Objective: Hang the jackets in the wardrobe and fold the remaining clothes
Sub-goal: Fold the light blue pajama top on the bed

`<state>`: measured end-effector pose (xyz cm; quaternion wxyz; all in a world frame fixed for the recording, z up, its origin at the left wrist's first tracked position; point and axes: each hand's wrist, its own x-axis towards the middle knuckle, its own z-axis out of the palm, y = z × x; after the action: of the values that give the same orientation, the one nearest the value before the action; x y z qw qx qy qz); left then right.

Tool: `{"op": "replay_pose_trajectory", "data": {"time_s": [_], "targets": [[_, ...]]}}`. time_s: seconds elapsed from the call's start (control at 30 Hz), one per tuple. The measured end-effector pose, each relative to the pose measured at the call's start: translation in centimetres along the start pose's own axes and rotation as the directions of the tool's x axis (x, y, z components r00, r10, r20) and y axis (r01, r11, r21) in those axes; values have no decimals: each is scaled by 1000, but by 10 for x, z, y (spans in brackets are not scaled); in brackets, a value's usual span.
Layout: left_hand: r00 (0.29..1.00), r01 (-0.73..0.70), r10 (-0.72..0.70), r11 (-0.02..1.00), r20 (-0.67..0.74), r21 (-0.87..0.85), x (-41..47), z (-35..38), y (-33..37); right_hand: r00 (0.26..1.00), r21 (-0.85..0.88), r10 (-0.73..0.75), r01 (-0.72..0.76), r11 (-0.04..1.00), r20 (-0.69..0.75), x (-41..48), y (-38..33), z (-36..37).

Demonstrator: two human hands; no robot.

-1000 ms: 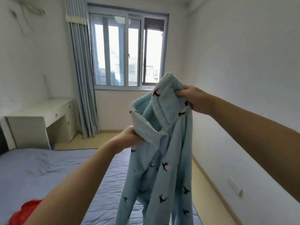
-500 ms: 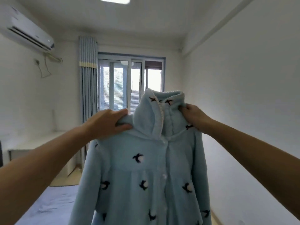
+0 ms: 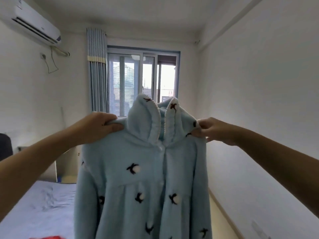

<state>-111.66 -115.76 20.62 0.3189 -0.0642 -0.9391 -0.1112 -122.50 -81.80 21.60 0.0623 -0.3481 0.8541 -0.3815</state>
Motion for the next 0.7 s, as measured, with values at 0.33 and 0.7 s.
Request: {"op": "replay_pose_trajectory", "data": {"time_s": [0.33,0.7], "targets": [[945,165,-97,966,312,-199,10,-42,-17,977,-64,-104,93,994,-187,-3,-33,-16],[683,730,-566,560,463,-392,90,268,-82,860,-166,366,-444,881,-356,217,163,127]]}}
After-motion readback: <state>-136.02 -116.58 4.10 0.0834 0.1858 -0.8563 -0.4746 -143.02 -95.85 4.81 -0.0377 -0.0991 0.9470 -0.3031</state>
